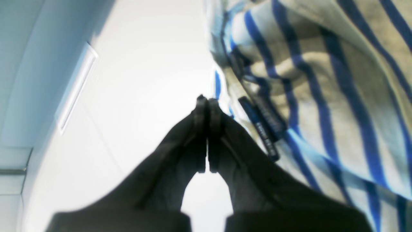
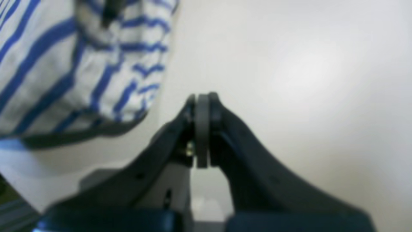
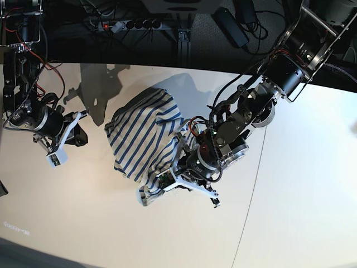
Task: Fold the T-shirt properly
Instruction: 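Lower the bundle onto the table and press it flat with both grippers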
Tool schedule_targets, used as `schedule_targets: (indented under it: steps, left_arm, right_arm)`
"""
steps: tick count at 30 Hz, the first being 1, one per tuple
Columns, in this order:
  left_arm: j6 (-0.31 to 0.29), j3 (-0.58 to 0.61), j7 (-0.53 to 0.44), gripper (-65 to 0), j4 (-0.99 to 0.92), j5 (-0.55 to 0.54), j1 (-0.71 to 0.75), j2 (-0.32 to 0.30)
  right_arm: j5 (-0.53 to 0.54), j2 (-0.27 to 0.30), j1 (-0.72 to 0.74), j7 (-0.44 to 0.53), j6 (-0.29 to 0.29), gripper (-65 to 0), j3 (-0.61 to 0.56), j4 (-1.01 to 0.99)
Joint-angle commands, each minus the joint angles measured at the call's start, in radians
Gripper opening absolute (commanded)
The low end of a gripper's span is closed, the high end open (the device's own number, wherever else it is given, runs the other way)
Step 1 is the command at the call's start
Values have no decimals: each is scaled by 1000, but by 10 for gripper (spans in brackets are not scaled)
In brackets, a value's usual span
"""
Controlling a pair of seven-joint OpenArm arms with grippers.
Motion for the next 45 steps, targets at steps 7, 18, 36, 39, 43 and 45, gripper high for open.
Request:
schedule_targets:
  steps: [7, 18, 36, 39, 43, 45]
  left_arm:
    - [22, -5, -11, -650, 15, -35, -27, 3]
    - [-31, -3, -89, -650, -51, -56, -17, 8]
    - [-60, 13, -168, -650, -167, -7, -28, 126]
    - [-60, 13, -165, -650, -167, -2, -29, 151]
    - [-59, 13, -166, -650, -167, 4, -37, 155]
    - [-59, 13, -165, -650, -167, 5, -40, 155]
  right_arm:
    - [5, 2, 178, 85, 66, -650, -31, -133]
    - [14, -99, 255, 40, 66, -650, -172, -224]
    - [65, -103, 3, 6, 66, -650, -170, -52]
    - [62, -104, -31, 6, 66, -650, -163, -20]
    - [66, -106, -55, 6, 66, -650, -154, 8]
    - [66, -109, -63, 6, 66, -650, -153, 17]
